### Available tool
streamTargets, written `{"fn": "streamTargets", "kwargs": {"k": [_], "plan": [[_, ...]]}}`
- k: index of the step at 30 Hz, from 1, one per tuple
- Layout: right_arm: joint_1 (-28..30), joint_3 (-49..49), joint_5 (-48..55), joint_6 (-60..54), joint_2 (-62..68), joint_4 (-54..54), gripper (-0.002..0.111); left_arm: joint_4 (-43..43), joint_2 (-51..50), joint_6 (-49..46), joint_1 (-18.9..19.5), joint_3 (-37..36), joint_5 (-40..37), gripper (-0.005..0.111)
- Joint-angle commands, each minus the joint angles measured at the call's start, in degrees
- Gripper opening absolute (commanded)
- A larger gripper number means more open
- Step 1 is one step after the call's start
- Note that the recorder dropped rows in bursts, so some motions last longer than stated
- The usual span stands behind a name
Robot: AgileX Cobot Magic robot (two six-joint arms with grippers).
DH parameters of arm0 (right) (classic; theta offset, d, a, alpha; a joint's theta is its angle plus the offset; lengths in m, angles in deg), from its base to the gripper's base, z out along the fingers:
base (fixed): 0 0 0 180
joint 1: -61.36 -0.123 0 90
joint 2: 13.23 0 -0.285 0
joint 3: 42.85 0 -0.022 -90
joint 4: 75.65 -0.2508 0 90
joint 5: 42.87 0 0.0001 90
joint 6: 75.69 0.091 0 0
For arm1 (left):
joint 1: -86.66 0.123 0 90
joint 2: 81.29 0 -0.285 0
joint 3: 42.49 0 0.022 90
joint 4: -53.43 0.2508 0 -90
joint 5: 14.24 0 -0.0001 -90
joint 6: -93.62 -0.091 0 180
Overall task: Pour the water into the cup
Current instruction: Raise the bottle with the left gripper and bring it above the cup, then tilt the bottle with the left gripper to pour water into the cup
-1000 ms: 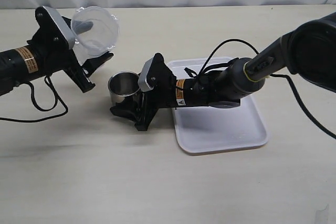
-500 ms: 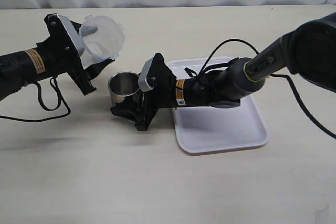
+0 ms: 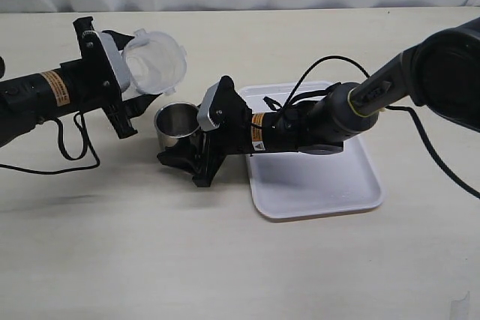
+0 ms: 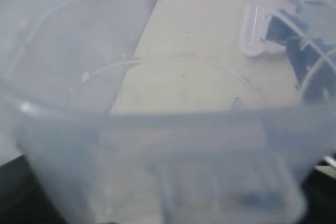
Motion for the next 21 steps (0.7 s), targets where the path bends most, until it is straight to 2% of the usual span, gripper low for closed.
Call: {"fn": "streamTargets", "kwargs": {"k": [1,15,21], "plan": [[0.3,0.0,1.6,-0.3,-0.1,1.0,0.004,-0.6,0.3,-3.7,-0.1,0.7,2.4,0.0],[0.3,0.0,1.6,-0.3,-0.1,1.0,0.004,-0.6,0.3,-14.5,-0.1,0.7,2.7,0.0],[0.3,0.0,1.6,-0.3,-0.1,1.0,0.004,-0.8,0.3,-15.9,-0.1,0.7,5.0,0.0]]}}
